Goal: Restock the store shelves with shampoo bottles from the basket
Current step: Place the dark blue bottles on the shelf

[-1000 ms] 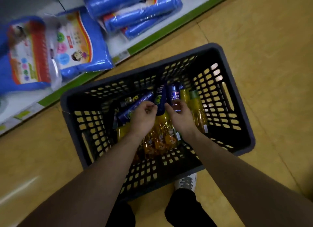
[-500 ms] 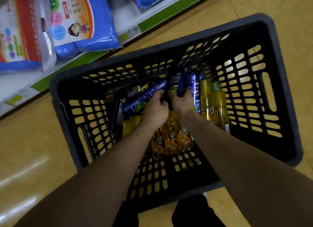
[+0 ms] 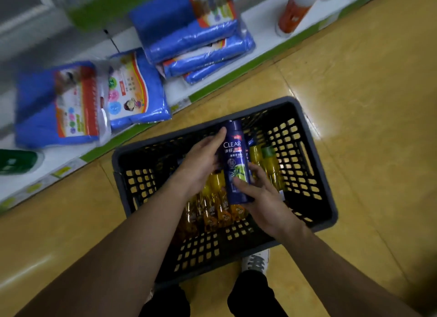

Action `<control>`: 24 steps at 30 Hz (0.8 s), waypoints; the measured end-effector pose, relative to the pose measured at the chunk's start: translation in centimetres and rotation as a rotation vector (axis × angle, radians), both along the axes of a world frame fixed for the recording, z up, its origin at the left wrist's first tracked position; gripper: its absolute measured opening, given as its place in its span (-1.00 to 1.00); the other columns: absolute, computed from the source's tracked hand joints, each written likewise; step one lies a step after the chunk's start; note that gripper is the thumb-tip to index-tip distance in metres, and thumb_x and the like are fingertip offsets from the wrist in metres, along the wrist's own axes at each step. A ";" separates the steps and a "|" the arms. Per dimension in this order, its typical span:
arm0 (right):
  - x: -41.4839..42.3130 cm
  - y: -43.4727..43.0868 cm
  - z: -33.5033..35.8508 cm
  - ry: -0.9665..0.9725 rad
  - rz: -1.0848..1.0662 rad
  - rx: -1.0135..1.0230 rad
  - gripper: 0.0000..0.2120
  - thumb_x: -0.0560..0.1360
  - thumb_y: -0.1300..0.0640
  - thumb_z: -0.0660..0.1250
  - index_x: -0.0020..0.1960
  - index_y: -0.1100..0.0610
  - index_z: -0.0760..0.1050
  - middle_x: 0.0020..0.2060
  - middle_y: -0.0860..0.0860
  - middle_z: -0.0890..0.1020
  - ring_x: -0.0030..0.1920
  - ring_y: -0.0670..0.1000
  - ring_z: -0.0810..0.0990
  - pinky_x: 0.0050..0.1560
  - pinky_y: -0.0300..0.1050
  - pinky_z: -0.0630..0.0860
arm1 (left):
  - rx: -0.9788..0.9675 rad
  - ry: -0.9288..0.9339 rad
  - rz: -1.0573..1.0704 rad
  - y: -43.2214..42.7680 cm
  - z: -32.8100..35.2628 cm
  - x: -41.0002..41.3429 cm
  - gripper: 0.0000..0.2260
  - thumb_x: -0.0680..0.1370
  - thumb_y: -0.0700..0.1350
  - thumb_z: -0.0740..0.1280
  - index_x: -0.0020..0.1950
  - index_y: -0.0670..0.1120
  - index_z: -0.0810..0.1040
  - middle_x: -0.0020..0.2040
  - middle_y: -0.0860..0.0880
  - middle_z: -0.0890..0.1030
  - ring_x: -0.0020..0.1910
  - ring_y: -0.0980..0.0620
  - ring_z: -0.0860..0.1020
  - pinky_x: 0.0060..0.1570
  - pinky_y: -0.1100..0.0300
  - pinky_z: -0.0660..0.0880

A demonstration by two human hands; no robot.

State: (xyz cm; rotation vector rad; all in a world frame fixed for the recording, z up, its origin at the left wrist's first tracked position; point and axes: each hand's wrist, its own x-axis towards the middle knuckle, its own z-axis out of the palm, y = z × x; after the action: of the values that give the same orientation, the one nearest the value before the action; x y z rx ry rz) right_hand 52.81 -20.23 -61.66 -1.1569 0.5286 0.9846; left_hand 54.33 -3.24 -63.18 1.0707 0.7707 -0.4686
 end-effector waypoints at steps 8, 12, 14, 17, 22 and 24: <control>2.2 4.5 10.1 -0.137 0.065 0.160 -0.53 0.48 0.32 0.38 0.35 0.09 0.41 0.21 0.16 0.63 0.16 0.13 0.62 0.12 0.08 0.56 | 0.001 -0.197 0.087 4.1 11.4 0.8 -0.65 0.62 0.03 0.28 0.30 -0.15 0.54 0.08 -0.15 0.68 0.04 -0.06 0.66 0.06 0.05 0.59; 2.8 7.6 15.0 -0.190 0.081 0.259 -0.48 0.47 0.32 0.39 0.40 0.19 0.37 0.18 0.22 0.62 0.12 0.16 0.64 0.12 0.02 0.59 | 0.107 -0.269 0.142 7.3 17.0 0.9 -0.65 0.62 0.02 0.30 0.28 -0.20 0.56 0.05 -0.15 0.67 0.00 -0.04 0.64 0.02 0.09 0.57; 2.8 8.8 17.3 -0.199 0.101 0.290 -0.44 0.46 0.23 0.45 0.41 0.21 0.37 0.22 0.25 0.60 0.17 0.20 0.61 0.17 0.05 0.55 | 0.140 -0.311 0.142 8.8 19.6 0.4 -0.61 0.61 0.05 0.31 0.30 -0.20 0.56 0.14 -0.25 0.65 0.05 -0.09 0.62 0.10 0.03 0.56; 2.5 10.8 20.8 -0.213 0.130 0.334 -0.44 0.52 0.04 0.41 0.43 0.26 0.37 0.27 0.29 0.55 0.25 0.25 0.52 0.27 0.15 0.43 | 0.159 -0.374 0.175 10.9 24.0 -0.5 -0.53 0.56 0.09 0.34 0.30 -0.24 0.54 0.10 -0.29 0.62 0.06 -0.16 0.59 0.19 -0.04 0.52; 1.8 14.6 26.7 -0.251 0.221 0.379 -0.58 0.65 -0.04 0.10 0.34 0.16 0.51 0.20 0.19 0.63 0.23 0.13 0.59 0.19 0.01 0.56 | 0.204 -0.460 0.253 14.3 30.5 -2.7 -0.55 0.49 0.11 0.35 0.23 -0.17 0.60 0.01 -0.15 0.63 -0.05 -0.06 0.58 0.05 0.07 0.51; 1.5 16.1 28.6 -0.257 0.241 0.398 -0.57 0.64 -0.05 0.12 0.36 0.17 0.50 0.25 0.21 0.61 0.27 0.15 0.58 0.26 0.07 0.51 | 0.211 -0.490 0.286 15.6 32.6 -3.6 -0.62 0.49 0.10 0.36 0.18 -0.11 0.62 -0.03 -0.12 0.63 -0.12 0.00 0.58 -0.05 0.16 0.52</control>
State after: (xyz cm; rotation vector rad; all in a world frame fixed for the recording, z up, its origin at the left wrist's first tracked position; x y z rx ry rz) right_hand 54.26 -4.15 -33.01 -0.9786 -0.0176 1.0691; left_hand 50.73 12.38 -30.61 1.1863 0.5286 0.1238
